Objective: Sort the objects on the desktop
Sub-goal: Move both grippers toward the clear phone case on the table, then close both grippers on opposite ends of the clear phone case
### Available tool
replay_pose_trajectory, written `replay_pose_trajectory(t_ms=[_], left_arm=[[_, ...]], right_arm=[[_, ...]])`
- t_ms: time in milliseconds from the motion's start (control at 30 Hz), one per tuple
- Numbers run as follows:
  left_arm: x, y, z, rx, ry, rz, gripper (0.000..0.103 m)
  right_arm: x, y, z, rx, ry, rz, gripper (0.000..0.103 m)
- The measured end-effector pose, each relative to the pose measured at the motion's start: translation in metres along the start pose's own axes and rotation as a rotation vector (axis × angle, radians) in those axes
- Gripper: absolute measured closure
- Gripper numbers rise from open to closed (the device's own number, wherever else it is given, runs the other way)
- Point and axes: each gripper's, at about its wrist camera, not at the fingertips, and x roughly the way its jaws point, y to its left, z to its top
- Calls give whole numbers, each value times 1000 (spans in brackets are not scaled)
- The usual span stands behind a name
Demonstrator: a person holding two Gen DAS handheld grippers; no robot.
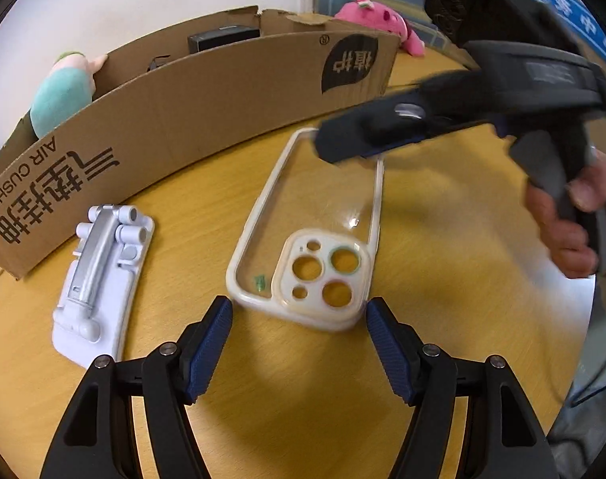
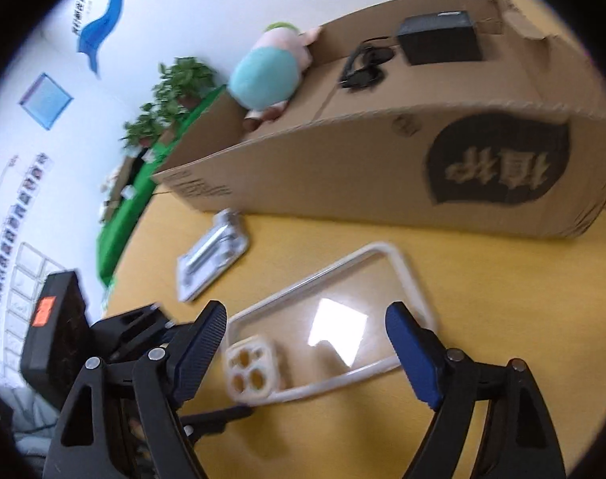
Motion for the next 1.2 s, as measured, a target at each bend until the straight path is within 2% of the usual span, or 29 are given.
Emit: replay_pose_trajectory(t_ms=[67, 133, 200, 233, 333, 400, 533, 600, 633, 667, 733, 800, 867, 967, 1067, 1100, 1200], left_arm=[[-2, 4, -5, 37, 3, 1, 29], [-7, 12, -12, 79, 10, -24, 29], [-10, 22, -17, 119, 17, -47, 28], [-11, 26, -18, 133, 21, -55, 28], [-12, 34, -17, 168, 42, -67, 28], [-12, 29, -16, 198, 40, -62, 29], [-11, 12, -15, 232, 20, -76, 28], [-9, 9, -13, 239, 16, -81, 27], [-9, 9, -12, 243, 13, -81, 25], [-9, 8, -13, 246, 8, -79, 24], [-8, 8, -12, 251, 3, -63, 17], [-8, 10, -12, 254, -5, -55, 15], [-8, 13, -15, 260, 0, -73, 13], [-13, 9, -22, 374, 11, -112, 12], [-20, 3, -29, 510, 6, -104, 13], [-22, 1, -31, 564, 2, -88, 13], [-21, 2, -25, 672, 3, -51, 13]], right_arm=[[-2, 11, -19, 11, 22, 86, 20], [0, 25, -37, -16, 75, 131, 20], [-1, 41, -54, -91, 119, 102, 20], [-6, 48, -58, -141, 122, 55, 20], [-22, 42, -42, -193, 55, -80, 20], [-28, 27, -22, -191, 6, -124, 20], [-10, -12, 11, -140, 32, -125, 20], [1, -21, 13, -133, 59, -121, 19], [1, -19, 12, -143, 45, -111, 19], [3, -17, 9, -136, 64, -71, 18], [5, -8, -2, -149, 90, -30, 18], [4, 6, -21, -199, 119, -41, 17], [-2, 16, -39, -211, 148, -10, 15], [-7, 33, -61, -253, 224, 0, 15], [-9, 51, -78, -338, 320, 40, 15], [-10, 55, -79, -373, 328, 23, 15], [-10, 66, -78, -538, 320, -124, 15]])
